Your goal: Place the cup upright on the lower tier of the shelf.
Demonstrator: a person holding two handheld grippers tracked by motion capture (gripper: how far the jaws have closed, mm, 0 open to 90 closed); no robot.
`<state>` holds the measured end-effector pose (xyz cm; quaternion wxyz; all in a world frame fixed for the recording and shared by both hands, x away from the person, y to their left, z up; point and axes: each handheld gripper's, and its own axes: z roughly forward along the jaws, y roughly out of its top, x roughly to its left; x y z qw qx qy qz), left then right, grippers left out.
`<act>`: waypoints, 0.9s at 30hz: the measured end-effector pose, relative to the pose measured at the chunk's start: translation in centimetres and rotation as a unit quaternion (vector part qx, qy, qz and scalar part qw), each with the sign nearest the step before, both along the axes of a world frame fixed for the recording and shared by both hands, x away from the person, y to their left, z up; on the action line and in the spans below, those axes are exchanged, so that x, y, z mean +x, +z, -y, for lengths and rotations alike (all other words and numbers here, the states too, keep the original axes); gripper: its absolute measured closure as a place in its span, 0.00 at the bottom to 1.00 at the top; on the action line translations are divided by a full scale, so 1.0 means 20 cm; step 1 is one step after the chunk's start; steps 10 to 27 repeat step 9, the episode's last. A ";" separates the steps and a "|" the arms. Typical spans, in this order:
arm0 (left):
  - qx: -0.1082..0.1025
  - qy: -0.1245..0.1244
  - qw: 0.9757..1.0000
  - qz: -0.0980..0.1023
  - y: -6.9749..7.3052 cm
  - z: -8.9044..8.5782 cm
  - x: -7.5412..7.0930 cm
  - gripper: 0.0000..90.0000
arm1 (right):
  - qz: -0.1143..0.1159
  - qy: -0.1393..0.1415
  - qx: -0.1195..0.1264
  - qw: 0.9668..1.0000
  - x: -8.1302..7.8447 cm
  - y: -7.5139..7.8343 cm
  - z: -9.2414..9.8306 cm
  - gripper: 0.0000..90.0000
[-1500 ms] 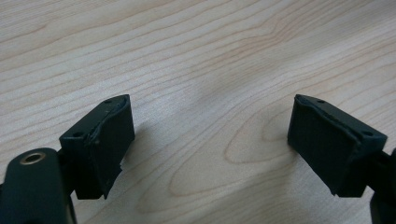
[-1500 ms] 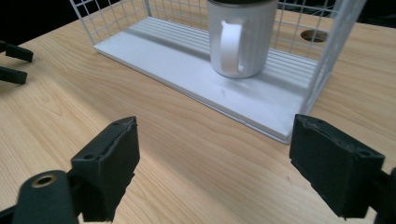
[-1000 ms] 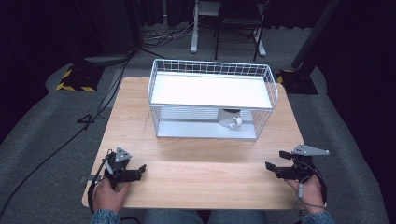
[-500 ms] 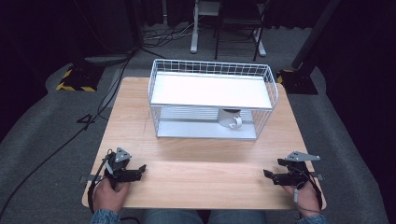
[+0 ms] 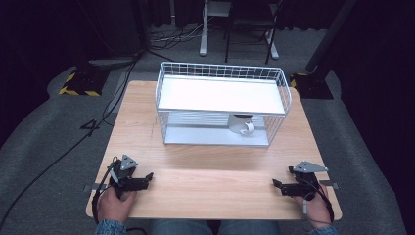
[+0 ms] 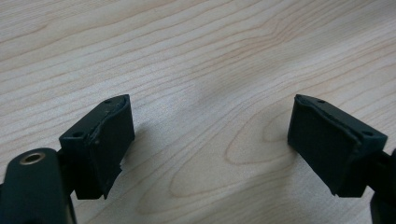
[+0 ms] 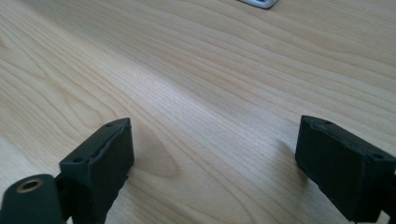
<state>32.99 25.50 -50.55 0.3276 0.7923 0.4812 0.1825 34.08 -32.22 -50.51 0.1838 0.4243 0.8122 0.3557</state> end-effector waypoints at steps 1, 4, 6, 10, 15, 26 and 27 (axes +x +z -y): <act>-0.001 0.000 1.000 0.000 0.00 0.00 0.00 0.17 | 0.001 -0.002 -0.006 1.000 0.00 0.00 0.00 0.11; -0.001 -0.001 1.000 0.000 0.00 0.00 0.00 0.16 | 0.001 -0.002 -0.007 1.000 0.00 0.00 0.00 0.11; -0.001 0.001 1.000 0.000 0.00 0.00 0.00 0.16 | 0.001 -0.003 -0.007 1.000 0.00 0.00 0.00 0.11; -0.001 0.002 1.000 0.000 0.00 0.00 0.00 0.16 | 0.001 -0.003 -0.007 1.000 0.00 0.00 0.00 0.11; -0.001 0.002 1.000 0.000 0.00 0.00 0.00 0.16 | 0.001 -0.003 -0.007 1.000 0.00 0.00 0.00 0.11; -0.001 0.002 1.000 0.000 0.00 0.00 0.00 0.16 | 0.001 -0.003 -0.007 1.000 0.00 0.00 0.00 0.11; -0.001 0.002 1.000 0.000 0.00 0.00 0.00 0.16 | 0.001 -0.003 -0.007 1.000 0.00 0.00 0.00 0.11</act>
